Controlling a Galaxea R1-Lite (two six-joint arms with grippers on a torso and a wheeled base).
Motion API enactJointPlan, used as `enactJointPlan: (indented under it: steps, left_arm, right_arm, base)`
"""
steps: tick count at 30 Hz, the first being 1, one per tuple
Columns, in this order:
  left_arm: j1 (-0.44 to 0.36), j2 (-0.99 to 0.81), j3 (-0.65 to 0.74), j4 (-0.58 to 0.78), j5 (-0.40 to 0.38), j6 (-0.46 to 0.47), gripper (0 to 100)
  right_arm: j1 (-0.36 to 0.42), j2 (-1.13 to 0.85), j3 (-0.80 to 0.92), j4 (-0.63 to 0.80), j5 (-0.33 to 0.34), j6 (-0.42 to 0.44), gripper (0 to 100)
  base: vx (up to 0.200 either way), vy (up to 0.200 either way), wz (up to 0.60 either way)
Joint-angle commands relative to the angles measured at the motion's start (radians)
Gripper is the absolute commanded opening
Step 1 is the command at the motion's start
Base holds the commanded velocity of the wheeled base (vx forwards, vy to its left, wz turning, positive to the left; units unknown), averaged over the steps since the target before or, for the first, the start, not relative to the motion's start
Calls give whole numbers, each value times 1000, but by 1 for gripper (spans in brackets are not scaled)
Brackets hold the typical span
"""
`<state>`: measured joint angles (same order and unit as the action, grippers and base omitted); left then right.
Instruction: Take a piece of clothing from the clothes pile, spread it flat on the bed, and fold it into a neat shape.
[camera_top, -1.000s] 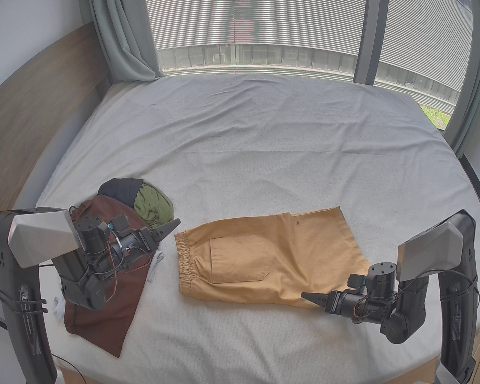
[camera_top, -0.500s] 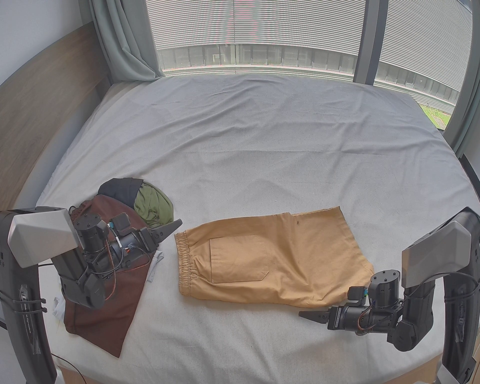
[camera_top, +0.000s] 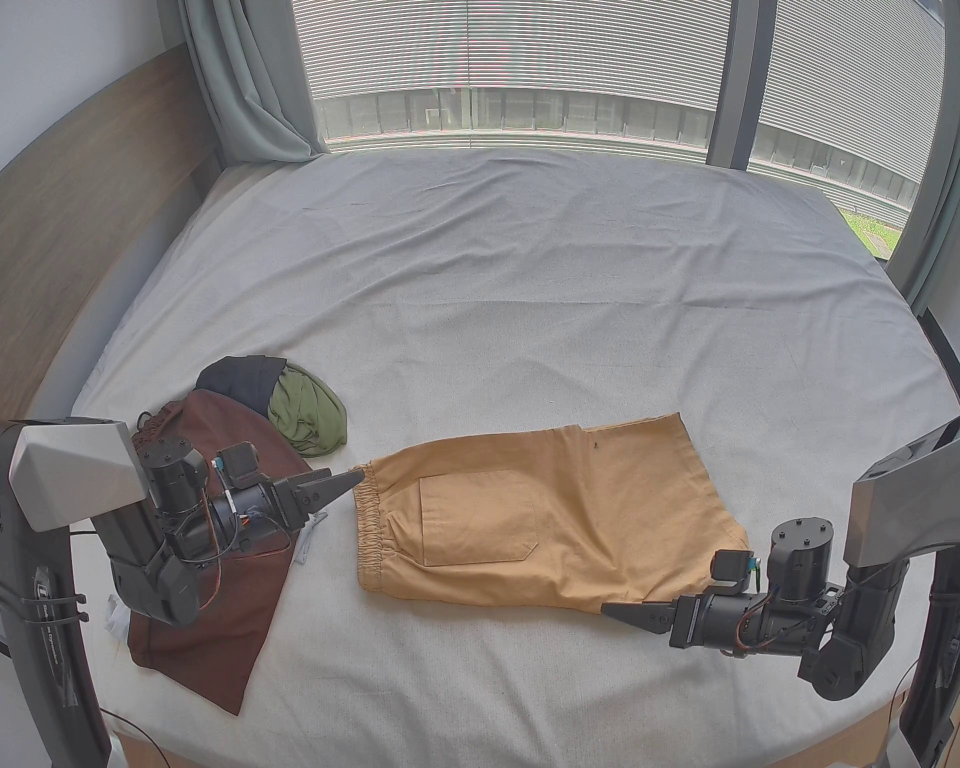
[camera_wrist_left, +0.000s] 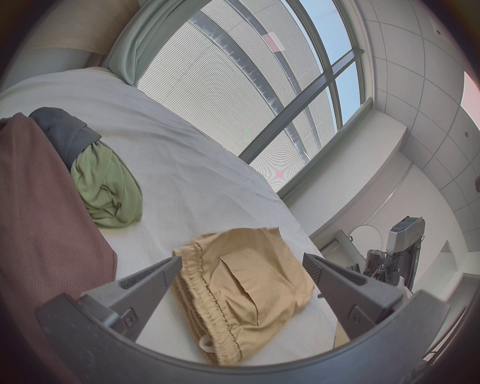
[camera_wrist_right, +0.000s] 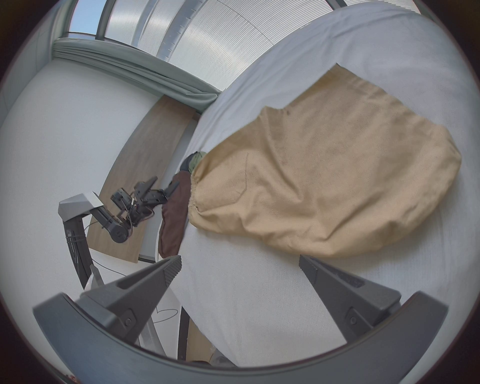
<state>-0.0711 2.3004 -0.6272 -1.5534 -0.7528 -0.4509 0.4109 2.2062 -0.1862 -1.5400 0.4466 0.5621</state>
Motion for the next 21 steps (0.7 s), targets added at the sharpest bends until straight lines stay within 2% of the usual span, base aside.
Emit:
enactJointPlan:
  steps: [1, 7, 15, 21]
  left_arm:
    - [-4, -19, 27, -1, -8, 0, 100]
    - [-6, -19, 35, -1, -7, 0, 100]
    - [-7, -19, 43, -1, -7, 0, 100]
    - [-19, -29, 73, -1, -7, -68, 100]
  right_arm:
    - [-15, -62, -21, -3, 0, 1, 100]
    - [-61, -80, -55, -2, 0, 4, 100]
    - [-63, -77, -62, -2, -2, 5, 100]
    - [-63, -72, -62, -2, -2, 4, 100]
  base:
    - [0, 0, 0]
    - [0, 0, 0]
    - [0, 0, 0]
    - [0, 0, 0]
